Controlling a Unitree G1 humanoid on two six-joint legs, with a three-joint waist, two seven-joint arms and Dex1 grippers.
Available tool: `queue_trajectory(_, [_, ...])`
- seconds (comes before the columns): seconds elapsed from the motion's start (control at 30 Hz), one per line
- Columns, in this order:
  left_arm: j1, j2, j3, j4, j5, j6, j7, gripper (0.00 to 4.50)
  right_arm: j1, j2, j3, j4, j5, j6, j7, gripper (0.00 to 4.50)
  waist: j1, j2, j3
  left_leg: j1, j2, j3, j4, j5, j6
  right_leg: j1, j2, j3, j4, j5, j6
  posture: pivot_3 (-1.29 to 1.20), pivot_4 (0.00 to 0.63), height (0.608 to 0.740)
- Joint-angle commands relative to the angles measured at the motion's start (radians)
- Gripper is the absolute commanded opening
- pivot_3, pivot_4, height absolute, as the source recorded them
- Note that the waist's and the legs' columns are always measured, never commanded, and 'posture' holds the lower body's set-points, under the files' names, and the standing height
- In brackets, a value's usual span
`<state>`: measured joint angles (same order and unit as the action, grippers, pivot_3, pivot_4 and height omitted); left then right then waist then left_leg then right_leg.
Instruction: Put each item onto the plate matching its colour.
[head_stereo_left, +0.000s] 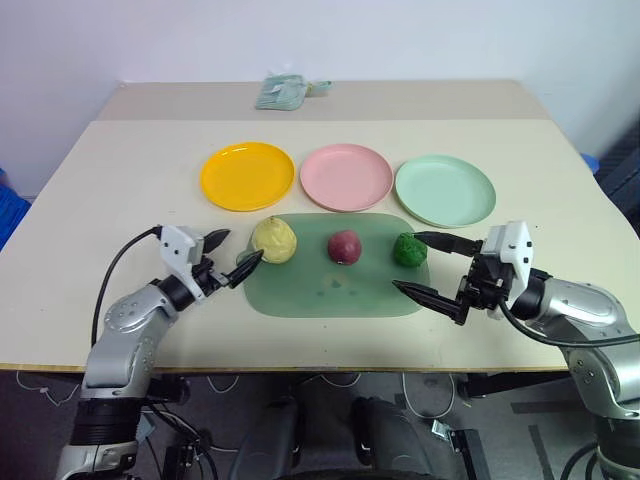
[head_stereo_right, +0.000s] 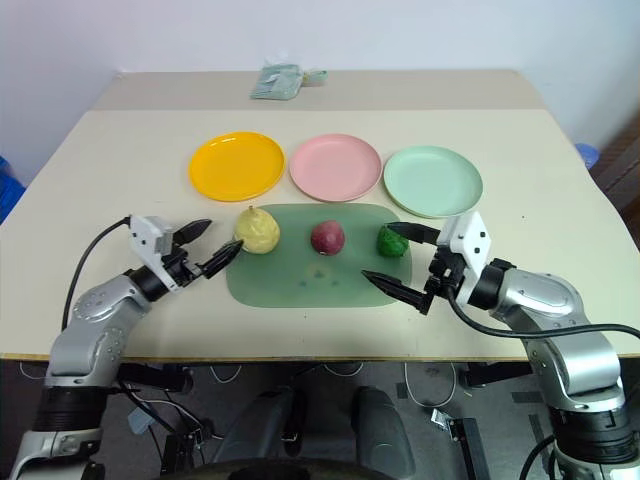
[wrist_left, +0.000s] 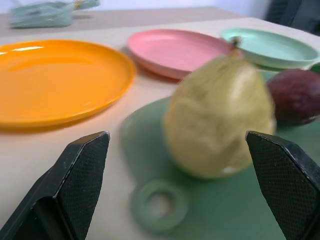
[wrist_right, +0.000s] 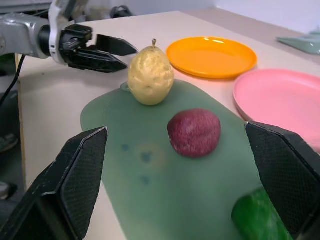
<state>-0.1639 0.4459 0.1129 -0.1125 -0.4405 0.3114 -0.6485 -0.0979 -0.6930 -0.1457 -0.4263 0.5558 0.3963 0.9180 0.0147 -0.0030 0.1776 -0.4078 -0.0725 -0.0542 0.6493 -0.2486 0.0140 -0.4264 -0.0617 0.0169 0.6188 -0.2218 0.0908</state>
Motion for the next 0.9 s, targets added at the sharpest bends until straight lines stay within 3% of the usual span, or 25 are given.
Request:
queue_trajectory(0.03, [-0.045, -0.008, -0.006, -0.105, -0.037, 0.104, 0.052, 4.50, -0.027, 0.004, 0.018, 0.000, -0.025, -0.035, 0.000, 4.48, 0.000, 0.000, 0.000, 0.000, 0.000, 0.000, 0.000, 0.000, 0.000, 0.000, 0.000, 0.000, 0.000, 0.000, 0.000, 0.00, 0.150, 0.740])
queue_trajectory(0.27, [-0.123, -0.012, -0.012, -0.246, -0.090, 0.307, 0.142, 4.50, -0.072, 0.006, 0.039, -0.004, -0.025, -0.013, -0.022, 4.48, -0.001, 0.000, 0.000, 0.000, 0.000, 0.000, 0.000, 0.000, 0.000, 0.000, 0.000, 0.000, 0.001, 0.000, 0.000, 0.00, 0.150, 0.740])
queue_trajectory(0.53, [-0.205, -0.011, -0.032, -0.286, -0.092, 0.470, 0.228, 4.50, -0.086, 0.000, 0.035, -0.023, -0.014, 0.006, -0.036, 4.48, -0.001, 0.000, 0.000, 0.000, 0.000, 0.000, 0.000, 0.000, 0.000, 0.000, 0.001, 0.000, 0.001, 0.000, 0.000, 0.00, 0.150, 0.740])
queue_trajectory(0.83, [-0.237, 0.006, -0.062, -0.249, -0.020, 0.488, 0.261, 4.50, -0.081, -0.002, 0.025, -0.034, -0.007, 0.011, -0.051, 4.48, -0.001, 0.000, 0.000, 0.000, 0.000, 0.000, 0.000, 0.000, 0.000, 0.000, 0.001, 0.000, 0.002, 0.000, 0.001, 0.00, 0.150, 0.740])
queue_trajectory(0.9, [-0.239, 0.007, -0.064, -0.242, -0.009, 0.487, 0.261, 3.96, -0.077, -0.001, 0.025, -0.033, -0.009, 0.008, -0.053, 4.50, 0.000, 0.000, 0.000, 0.000, 0.000, 0.000, 0.000, 0.000, 0.000, 0.000, 0.001, 0.000, 0.002, 0.000, 0.001, 0.00, 0.150, 0.740])
